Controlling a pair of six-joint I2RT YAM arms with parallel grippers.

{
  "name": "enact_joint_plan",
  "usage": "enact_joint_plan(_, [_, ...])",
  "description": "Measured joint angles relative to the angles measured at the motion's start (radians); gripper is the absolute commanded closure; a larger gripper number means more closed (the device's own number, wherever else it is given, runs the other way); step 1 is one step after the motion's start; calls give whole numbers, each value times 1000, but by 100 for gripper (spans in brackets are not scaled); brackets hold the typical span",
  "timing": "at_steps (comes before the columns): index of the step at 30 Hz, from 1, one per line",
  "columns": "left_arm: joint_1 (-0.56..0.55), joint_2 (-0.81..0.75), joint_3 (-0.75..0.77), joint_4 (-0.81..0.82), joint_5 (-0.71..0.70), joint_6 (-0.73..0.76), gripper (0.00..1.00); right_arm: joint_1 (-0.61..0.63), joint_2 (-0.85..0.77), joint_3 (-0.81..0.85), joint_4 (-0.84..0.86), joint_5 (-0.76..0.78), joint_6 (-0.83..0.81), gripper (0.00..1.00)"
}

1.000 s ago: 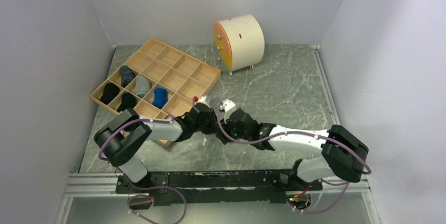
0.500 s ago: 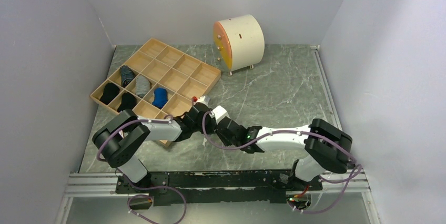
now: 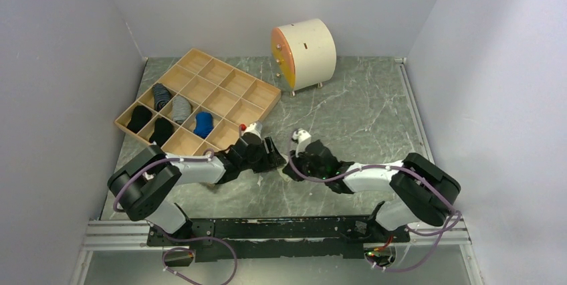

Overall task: Roll the underwear
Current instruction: Roll the underwear to the center of the board.

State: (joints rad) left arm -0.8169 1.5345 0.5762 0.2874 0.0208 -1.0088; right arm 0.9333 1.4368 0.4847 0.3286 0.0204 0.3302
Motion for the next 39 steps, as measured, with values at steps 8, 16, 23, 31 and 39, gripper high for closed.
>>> enact_joint_plan(8, [0,-14,-19,31,0,-2,29,-237,64,-164,364,-408,191,88])
enact_joint_plan(16, [0,-12,-32,63,6,4,42,-350,154,-221,556,-581,337,87])
enact_joint_plan(23, [-2,62,-23,139,28,14,59,-378,201,-235,629,-624,396,66])
enact_joint_plan(31, [-5,107,16,142,31,20,63,-374,28,-142,300,-558,253,46])
enact_joint_plan(39, [-7,108,47,84,26,28,63,-206,-147,45,-97,-270,37,51])
